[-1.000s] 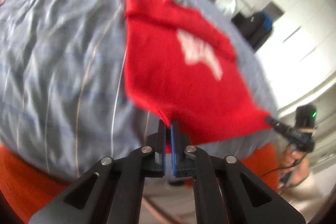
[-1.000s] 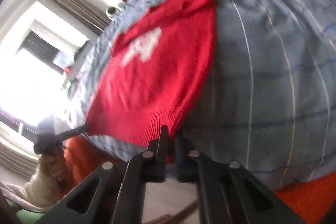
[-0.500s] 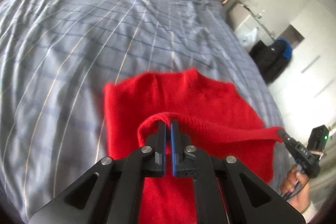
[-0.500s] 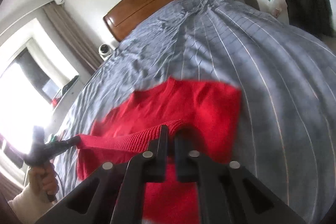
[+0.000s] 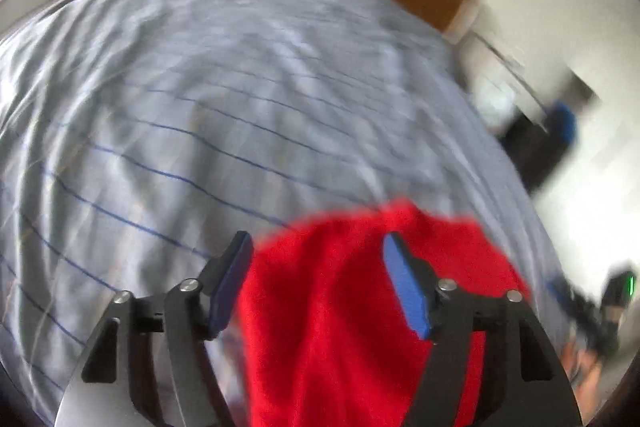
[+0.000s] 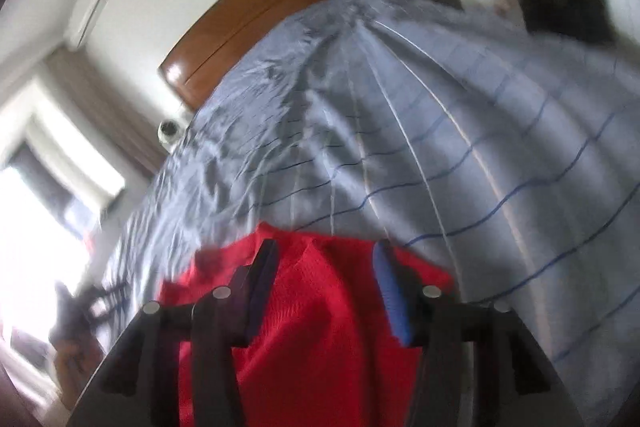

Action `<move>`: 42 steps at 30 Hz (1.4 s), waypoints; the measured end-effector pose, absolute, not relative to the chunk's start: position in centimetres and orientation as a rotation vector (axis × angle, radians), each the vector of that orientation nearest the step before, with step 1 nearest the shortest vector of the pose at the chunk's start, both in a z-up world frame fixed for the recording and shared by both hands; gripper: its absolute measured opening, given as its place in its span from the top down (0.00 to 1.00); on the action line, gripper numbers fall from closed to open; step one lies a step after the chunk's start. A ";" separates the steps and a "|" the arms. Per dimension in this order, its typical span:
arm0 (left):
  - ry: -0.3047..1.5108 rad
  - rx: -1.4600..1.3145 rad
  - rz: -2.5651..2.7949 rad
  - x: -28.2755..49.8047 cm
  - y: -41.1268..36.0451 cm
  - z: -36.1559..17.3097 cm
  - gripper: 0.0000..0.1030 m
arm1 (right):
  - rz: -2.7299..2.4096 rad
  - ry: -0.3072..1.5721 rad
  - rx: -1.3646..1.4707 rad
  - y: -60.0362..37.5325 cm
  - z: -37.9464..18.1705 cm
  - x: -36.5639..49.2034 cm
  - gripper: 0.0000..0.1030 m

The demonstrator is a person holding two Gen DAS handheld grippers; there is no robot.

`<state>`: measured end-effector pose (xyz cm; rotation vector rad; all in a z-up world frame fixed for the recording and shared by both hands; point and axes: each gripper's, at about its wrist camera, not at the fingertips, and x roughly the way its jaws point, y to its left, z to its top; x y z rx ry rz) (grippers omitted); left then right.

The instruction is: Fold small clothes

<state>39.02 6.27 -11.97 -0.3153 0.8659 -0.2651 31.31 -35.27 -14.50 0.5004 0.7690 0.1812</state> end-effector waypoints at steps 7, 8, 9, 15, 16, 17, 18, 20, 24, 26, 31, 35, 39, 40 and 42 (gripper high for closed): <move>1.057 -0.115 -0.238 37.3 2.6 -17.6 0.34 | 0.308 1.001 0.273 -30.1 -18.0 26.5 0.47; 1.038 -0.176 -0.195 36.7 4.0 -16.5 0.33 | 0.244 1.017 0.242 -30.5 -18.5 25.4 0.52; 1.006 -0.219 -0.170 35.7 5.1 -15.1 0.27 | 0.210 0.994 0.255 -31.2 -18.2 23.9 0.53; 0.880 -0.159 -0.247 25.9 6.2 -9.8 0.09 | 0.121 0.816 0.260 -33.0 -14.3 14.1 0.25; 0.874 -0.133 -0.255 24.1 6.0 -9.8 0.07 | 0.107 0.816 0.248 -33.1 -14.5 13.1 0.25; 0.871 -0.109 -0.257 22.6 5.6 -10.3 0.07 | 0.089 0.820 0.243 -33.1 -15.0 12.0 0.25; 0.872 -0.081 -0.254 21.5 5.2 -10.8 0.06 | 0.061 0.823 0.239 -33.2 -15.6 10.9 0.25; 0.873 -0.026 -0.239 18.3 4.4 -12.9 0.06 | 0.018 0.826 0.226 -33.4 -16.8 9.6 0.25; 0.917 0.040 -0.181 15.6 3.7 -17.4 0.06 | -0.024 0.836 0.232 -33.3 -19.5 7.6 0.25; 0.888 0.054 -0.147 14.7 3.3 -18.2 0.06 | -0.032 0.823 0.231 -33.5 -20.2 6.8 0.24; 0.849 0.052 -0.131 14.0 3.0 -17.4 0.05 | -0.029 0.807 0.237 -33.4 -20.3 6.6 0.23; 0.836 0.033 -0.123 13.8 4.0 -18.3 0.02 | -0.017 0.772 0.242 -33.7 -21.1 6.0 0.21; 0.820 0.036 -0.122 13.8 4.4 -18.7 0.02 | -0.027 0.763 0.224 -33.3 -21.2 6.0 0.21; 0.819 0.036 -0.121 14.1 4.4 -18.7 0.02 | -0.029 0.765 0.218 -33.2 -21.2 6.0 0.21; 0.810 0.035 -0.111 14.1 4.7 -18.4 0.02 | -0.036 0.779 0.210 -33.0 -21.1 6.1 0.20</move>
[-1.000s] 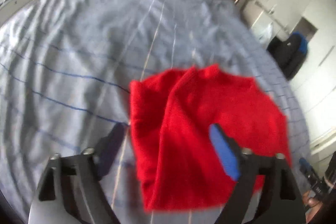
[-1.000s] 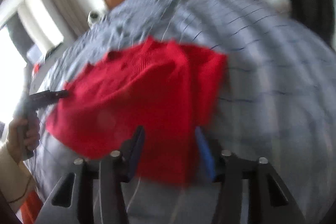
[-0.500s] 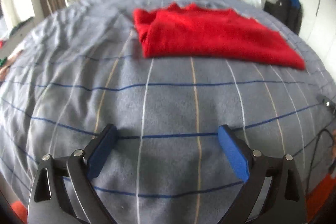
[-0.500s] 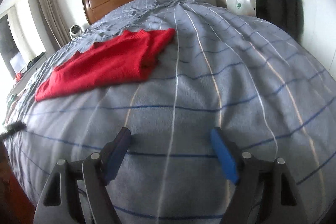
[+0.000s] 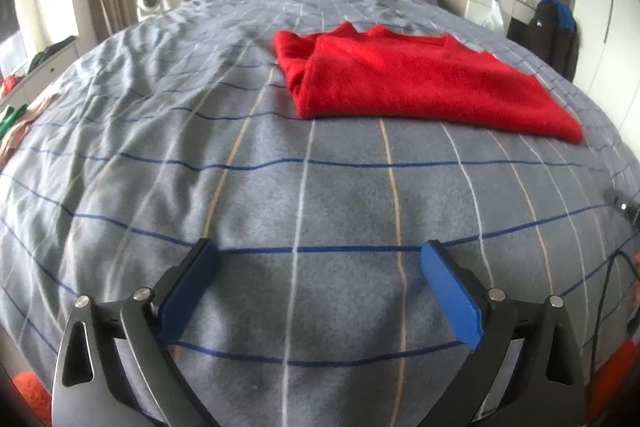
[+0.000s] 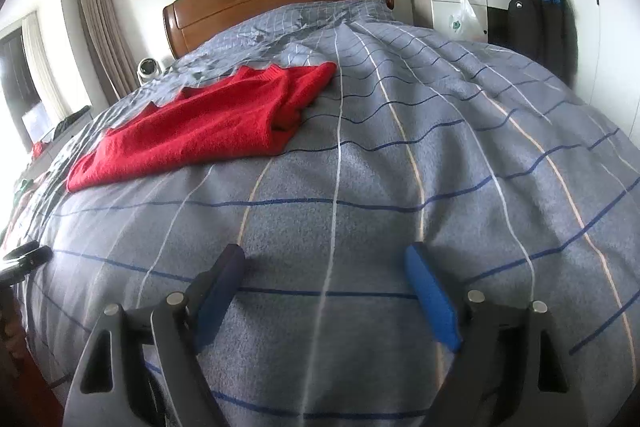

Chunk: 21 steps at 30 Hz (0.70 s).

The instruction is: Fold small clothes

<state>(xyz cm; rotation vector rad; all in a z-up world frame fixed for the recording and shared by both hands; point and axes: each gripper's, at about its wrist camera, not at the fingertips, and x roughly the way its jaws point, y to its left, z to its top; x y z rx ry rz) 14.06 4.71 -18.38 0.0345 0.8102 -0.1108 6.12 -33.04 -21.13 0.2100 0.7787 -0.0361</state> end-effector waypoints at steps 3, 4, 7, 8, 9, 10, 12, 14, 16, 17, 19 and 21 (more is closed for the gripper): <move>0.774 0.003 -0.077 13.9 6.1 -17.6 0.02 | -0.082 0.873 0.142 -32.0 -19.5 7.2 0.21; 0.766 -0.021 -0.070 14.0 6.7 -17.4 0.02 | -0.081 0.884 0.123 -31.6 -18.5 7.7 0.22; 0.769 -0.100 -0.045 14.6 8.2 -17.4 0.02 | -0.004 0.847 0.078 -29.6 -13.8 10.4 0.22; 0.777 -0.121 -0.038 14.9 8.5 -17.6 0.02 | 0.040 0.846 0.071 -28.5 -12.0 12.4 0.27; 0.786 -0.135 -0.031 15.2 8.8 -17.8 0.02 | 0.082 0.858 0.077 -27.6 -10.8 14.2 0.30; 0.794 -0.146 -0.024 15.5 9.0 -18.0 0.02 | 0.136 0.892 0.095 -26.4 -9.9 16.7 0.37; 0.794 -0.157 -0.018 15.7 9.1 -18.2 0.02 | 0.221 0.977 0.136 -24.4 -9.7 21.1 0.45; 0.791 -0.155 -0.020 15.7 9.1 -18.3 0.02 | 0.273 1.049 0.169 -22.1 -10.4 26.2 0.51; 0.791 -0.147 -0.024 15.8 9.1 -18.4 0.02 | 0.291 1.097 0.156 -20.0 -11.4 30.1 0.55; 0.792 -0.143 -0.025 15.9 9.1 -18.5 0.02 | 0.291 1.110 0.147 -18.7 -12.2 32.2 0.55; 0.794 -0.145 -0.028 16.1 9.2 -18.5 0.02 | 0.281 1.146 0.111 -16.5 -13.8 35.4 0.55; 0.796 -0.156 -0.031 16.4 9.4 -18.6 0.02 | 0.242 1.161 0.076 -15.3 -15.4 37.3 0.55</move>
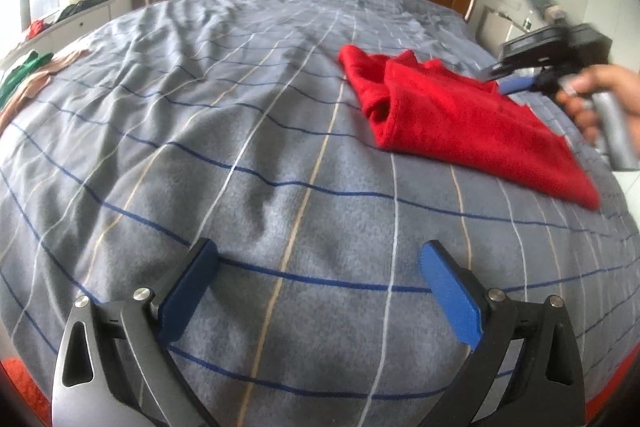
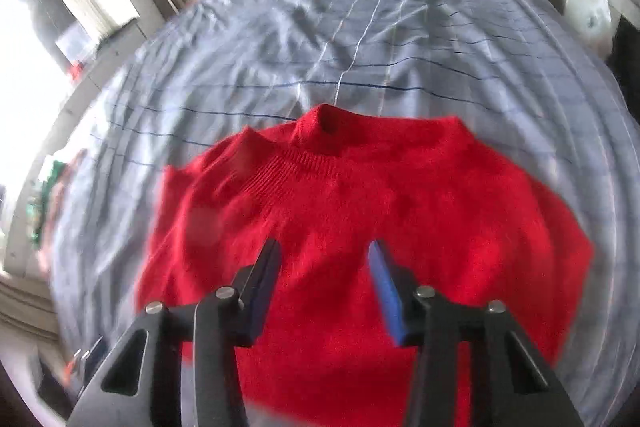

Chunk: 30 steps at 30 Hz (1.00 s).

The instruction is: Fold small clothes

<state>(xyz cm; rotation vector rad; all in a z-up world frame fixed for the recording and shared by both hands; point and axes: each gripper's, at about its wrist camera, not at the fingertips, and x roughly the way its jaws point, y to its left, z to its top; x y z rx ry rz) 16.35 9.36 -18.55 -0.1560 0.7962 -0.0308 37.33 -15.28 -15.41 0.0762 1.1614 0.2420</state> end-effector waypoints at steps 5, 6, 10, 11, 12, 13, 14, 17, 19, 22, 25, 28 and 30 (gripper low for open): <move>0.801 -0.164 -0.037 16.8 9.7 -18.8 0.02 | 0.149 1.303 0.074 -14.6 -20.4 40.1 0.82; 0.801 -0.166 -0.038 16.8 9.7 -18.8 0.02 | 0.118 1.259 0.039 -14.5 -19.9 40.2 0.99; 0.803 -0.162 -0.034 17.1 9.7 -19.0 0.01 | 0.104 1.146 0.091 -15.1 -17.6 40.9 0.97; 0.806 -0.151 -0.031 17.2 9.5 -19.1 0.01 | 0.110 1.166 0.106 -15.1 -18.3 41.1 0.97; 0.807 -0.140 -0.028 17.1 9.3 -19.1 0.01 | 0.115 1.192 0.109 -15.1 -19.1 41.3 0.97; 0.806 -0.130 -0.026 17.1 9.2 -19.2 0.01 | 0.127 1.219 0.120 -15.3 -19.9 41.4 0.95; 0.806 -0.128 -0.026 17.1 9.2 -19.1 0.01 | 0.146 1.218 0.151 -15.7 -20.3 41.2 0.92; 0.805 -0.143 -0.028 17.0 9.4 -19.1 0.01 | 0.207 1.117 0.281 -18.3 -18.1 40.1 0.56; 0.803 -0.139 -0.024 16.9 9.3 -19.2 0.01 | 0.222 1.050 0.381 -20.5 -16.4 39.2 0.45; 0.801 -0.119 -0.016 16.9 9.1 -19.3 0.01 | 0.205 1.128 0.525 -24.6 -17.2 38.3 0.44; 0.799 -0.089 -0.008 16.9 8.6 -19.5 0.01 | 0.098 1.276 0.509 -27.9 -20.7 37.1 0.64; 0.796 -0.083 -0.005 16.6 8.5 -19.5 0.01 | 0.002 1.092 0.456 -31.0 -18.0 34.6 0.63; 0.797 -0.087 -0.004 16.6 8.6 -19.4 0.01 | 0.004 1.006 0.490 -33.4 -16.2 32.4 0.33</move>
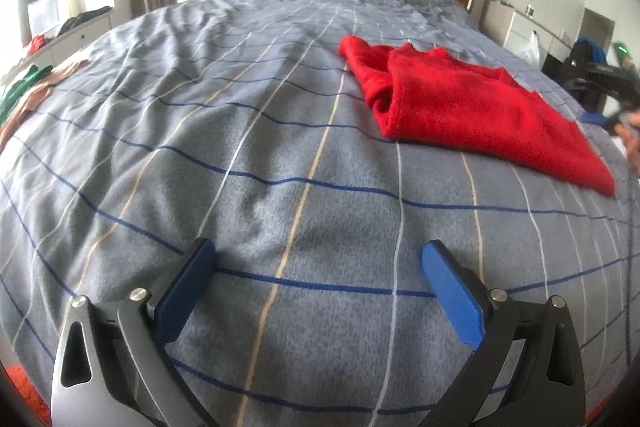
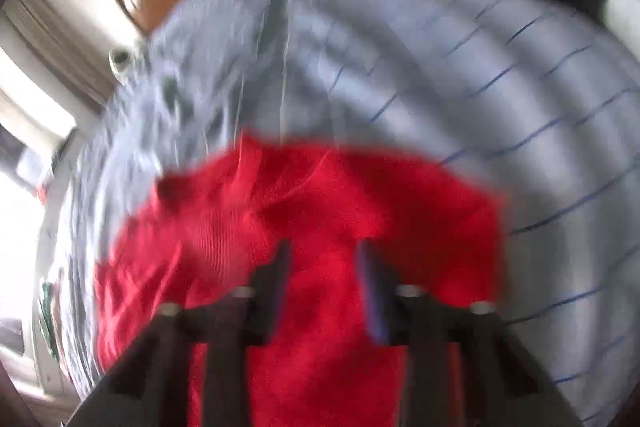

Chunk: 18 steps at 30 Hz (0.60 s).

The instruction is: Fold small clothes

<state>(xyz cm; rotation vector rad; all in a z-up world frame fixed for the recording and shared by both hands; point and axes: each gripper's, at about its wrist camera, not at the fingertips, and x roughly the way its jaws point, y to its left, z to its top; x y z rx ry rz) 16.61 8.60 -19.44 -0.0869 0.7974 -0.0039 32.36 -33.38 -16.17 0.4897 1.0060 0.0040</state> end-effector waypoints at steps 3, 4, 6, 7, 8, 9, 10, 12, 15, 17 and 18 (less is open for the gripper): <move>0.798 -0.088 0.002 16.6 8.6 -19.4 0.01 | -0.022 0.982 0.484 -36.0 -15.4 29.5 0.28; 0.797 -0.086 0.004 16.6 8.5 -19.4 0.01 | -0.021 0.997 0.487 -36.7 -15.8 28.5 0.28; 0.797 -0.085 0.003 16.6 8.5 -19.4 0.01 | 0.005 1.037 0.508 -37.4 -16.9 27.6 0.28; 0.797 -0.087 0.002 16.6 8.5 -19.4 0.01 | 0.021 1.054 0.520 -37.5 -17.6 27.3 0.28; 0.797 -0.088 0.001 16.6 8.5 -19.4 0.01 | 0.044 1.063 0.533 -37.6 -18.3 26.8 0.28; 0.797 -0.089 0.001 16.6 8.5 -19.4 0.01 | 0.073 1.066 0.546 -37.2 -18.8 26.5 0.28; 0.797 -0.089 0.000 16.6 8.5 -19.4 0.01 | 0.116 1.071 0.562 -36.6 -19.3 26.4 0.28; 0.803 -0.086 -0.002 16.5 8.6 -19.3 0.01 | 0.184 1.098 0.574 -35.3 -20.1 26.1 0.31; 0.812 -0.098 0.017 15.9 9.7 -18.4 0.01 | 0.107 1.149 0.429 -32.4 -20.0 26.9 0.84; 0.776 -0.120 0.078 15.3 11.4 -17.4 0.01 | 0.068 1.086 0.417 -31.3 -17.6 27.3 0.87; 0.762 -0.130 0.106 15.1 12.2 -17.1 0.01 | 0.083 1.054 0.409 -30.5 -16.2 27.4 0.87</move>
